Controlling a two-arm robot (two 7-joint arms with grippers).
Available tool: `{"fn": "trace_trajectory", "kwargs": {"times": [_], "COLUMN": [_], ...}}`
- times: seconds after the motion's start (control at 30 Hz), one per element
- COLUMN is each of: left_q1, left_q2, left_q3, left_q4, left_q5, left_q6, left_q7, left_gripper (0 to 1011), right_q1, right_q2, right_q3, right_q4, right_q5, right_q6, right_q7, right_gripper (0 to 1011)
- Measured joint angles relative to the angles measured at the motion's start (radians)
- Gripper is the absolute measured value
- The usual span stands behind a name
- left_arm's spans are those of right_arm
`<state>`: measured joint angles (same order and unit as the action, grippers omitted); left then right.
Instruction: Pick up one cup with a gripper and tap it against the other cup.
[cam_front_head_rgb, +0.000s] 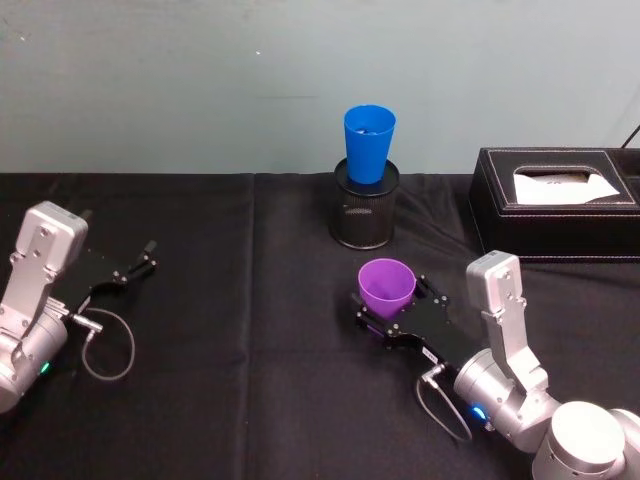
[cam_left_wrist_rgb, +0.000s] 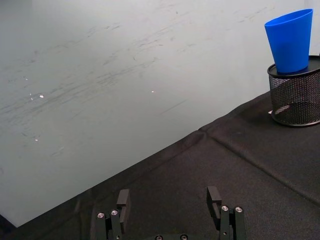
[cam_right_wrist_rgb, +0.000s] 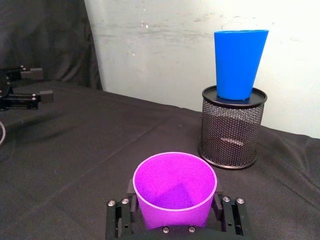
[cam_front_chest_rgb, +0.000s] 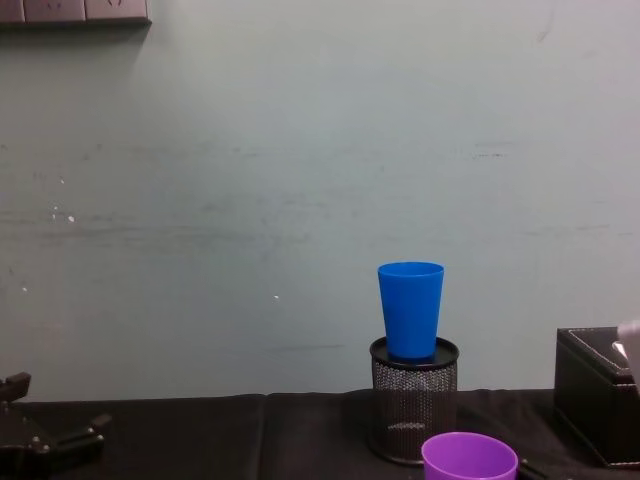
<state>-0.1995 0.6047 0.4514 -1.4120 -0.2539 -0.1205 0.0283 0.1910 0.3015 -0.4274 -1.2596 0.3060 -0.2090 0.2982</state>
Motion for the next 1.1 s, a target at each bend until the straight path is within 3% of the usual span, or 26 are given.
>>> {"fn": "trace_trajectory", "kwargs": {"times": [0.2,0.37,0.53,0.73,0.83,1.1], "left_q1": [0.0,0.0,0.0,0.0,0.0,0.0], "left_q2": [0.0,0.0,0.0,0.0,0.0,0.0], "left_q3": [0.0,0.0,0.0,0.0,0.0,0.0], "left_q4": [0.0,0.0,0.0,0.0,0.0,0.0], "left_q5": [0.0,0.0,0.0,0.0,0.0,0.0], "left_q6": [0.0,0.0,0.0,0.0,0.0,0.0], "left_q7": [0.0,0.0,0.0,0.0,0.0,0.0], "left_gripper": [1000,1000,1000,1000,1000,1000], "right_q1": [0.004,0.001,-0.011,-0.025,-0.026,-0.015], "right_q2": [-0.012,-0.016,-0.01,0.008,0.014,0.026], "right_q3": [0.007,0.016,0.031,0.057,0.08,0.115], "right_q4": [0.012,-0.002,-0.06,-0.174,-0.227,-0.29], "right_q5": [-0.024,-0.038,-0.045,-0.045,-0.021,0.041], "right_q6": [0.008,0.023,0.048,0.149,0.224,0.322], "right_q7": [-0.005,-0.006,-0.011,-0.014,-0.003,0.034], "right_gripper": [744,720,715,715,715,715]}}
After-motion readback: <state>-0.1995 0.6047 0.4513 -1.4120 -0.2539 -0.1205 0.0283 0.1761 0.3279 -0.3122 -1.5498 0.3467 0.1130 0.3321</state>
